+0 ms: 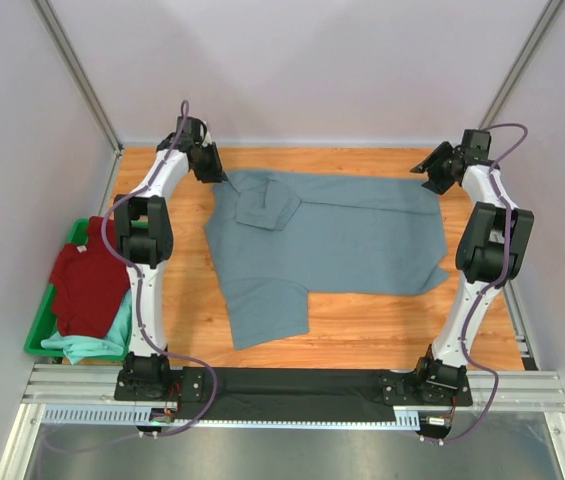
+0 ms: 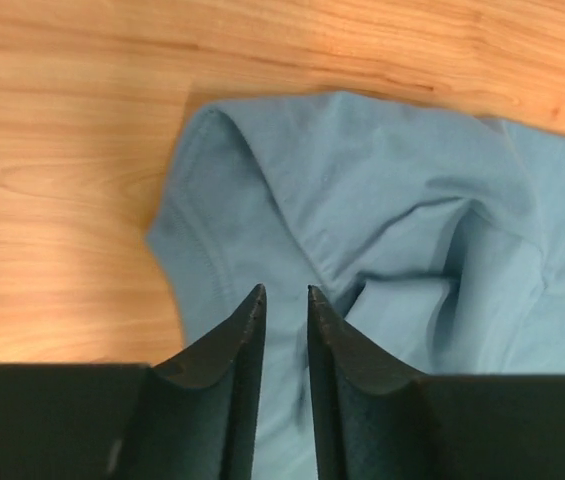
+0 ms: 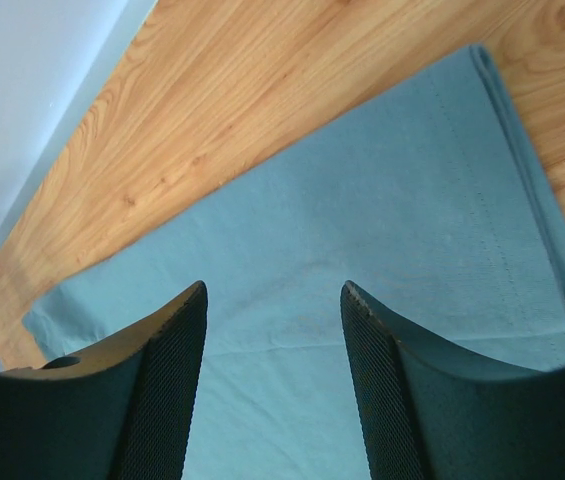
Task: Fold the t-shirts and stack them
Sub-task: Fold the tshirt
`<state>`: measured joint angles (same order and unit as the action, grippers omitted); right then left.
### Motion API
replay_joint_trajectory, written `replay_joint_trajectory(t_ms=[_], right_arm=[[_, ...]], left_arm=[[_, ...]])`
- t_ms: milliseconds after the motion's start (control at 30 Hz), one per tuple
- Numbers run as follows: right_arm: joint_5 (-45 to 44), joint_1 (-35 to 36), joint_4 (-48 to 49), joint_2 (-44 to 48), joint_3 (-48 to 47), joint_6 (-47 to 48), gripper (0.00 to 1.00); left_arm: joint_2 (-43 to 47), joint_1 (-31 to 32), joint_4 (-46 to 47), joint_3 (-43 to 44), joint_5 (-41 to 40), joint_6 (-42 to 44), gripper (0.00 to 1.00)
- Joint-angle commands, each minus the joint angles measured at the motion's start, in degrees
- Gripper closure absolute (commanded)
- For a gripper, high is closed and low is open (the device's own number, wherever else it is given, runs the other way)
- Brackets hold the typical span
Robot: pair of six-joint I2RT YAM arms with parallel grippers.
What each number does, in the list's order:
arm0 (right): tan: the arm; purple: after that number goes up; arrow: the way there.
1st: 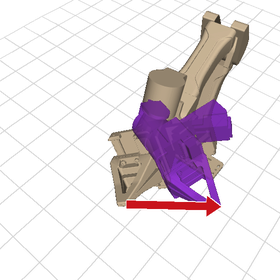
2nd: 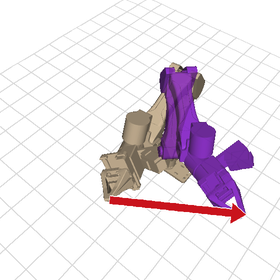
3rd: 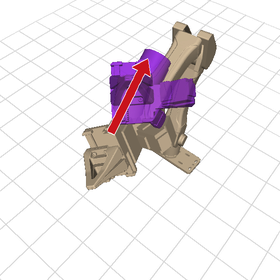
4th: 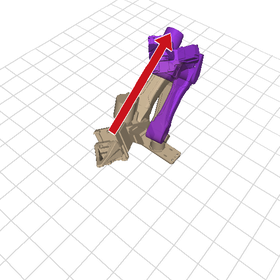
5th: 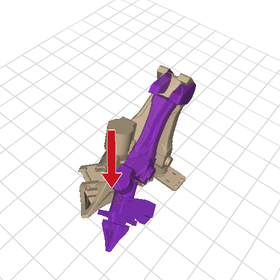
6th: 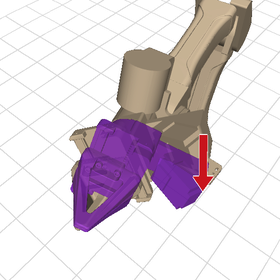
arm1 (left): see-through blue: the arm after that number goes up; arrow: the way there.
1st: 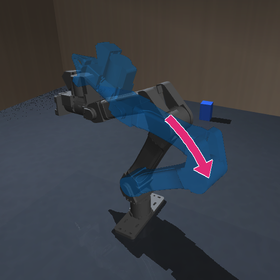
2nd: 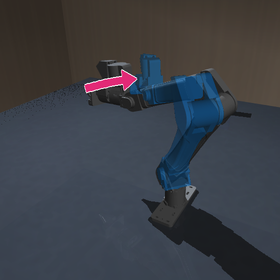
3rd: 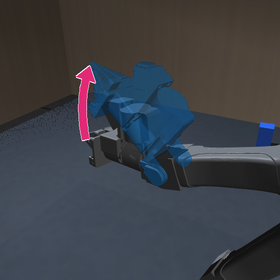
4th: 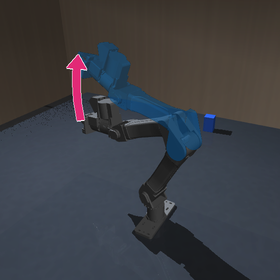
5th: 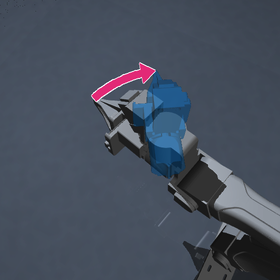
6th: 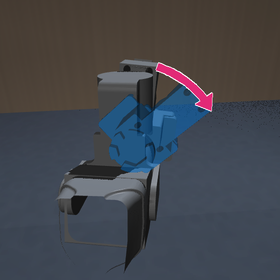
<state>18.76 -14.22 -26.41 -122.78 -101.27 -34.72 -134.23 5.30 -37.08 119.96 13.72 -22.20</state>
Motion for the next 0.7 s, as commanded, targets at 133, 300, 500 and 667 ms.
replay_joint_trajectory(t_ms=[133,300,500,667], right_arm=[[1.45,0.16,2.60,-0.62,-0.06,0.71,0.43],[1.10,0.16,2.68,-0.35,0.99,1.06,0.43],[0.75,0.07,4.09,0.35,2.48,1.76,0.43],[0.66,-0.28,4.62,0.61,3.01,1.76,0.43]], left_arm=[[-1.73,0.68,7.63,-2.09,4.04,-17.34,0.76],[-3.58,0.68,8.69,-2.98,5.88,-22.97,0.75],[-4.54,0.76,8.43,-3.42,5.09,-25.53,0.75],[-5.51,1.11,7.11,-3.15,3.60,-26.32,0.68]])
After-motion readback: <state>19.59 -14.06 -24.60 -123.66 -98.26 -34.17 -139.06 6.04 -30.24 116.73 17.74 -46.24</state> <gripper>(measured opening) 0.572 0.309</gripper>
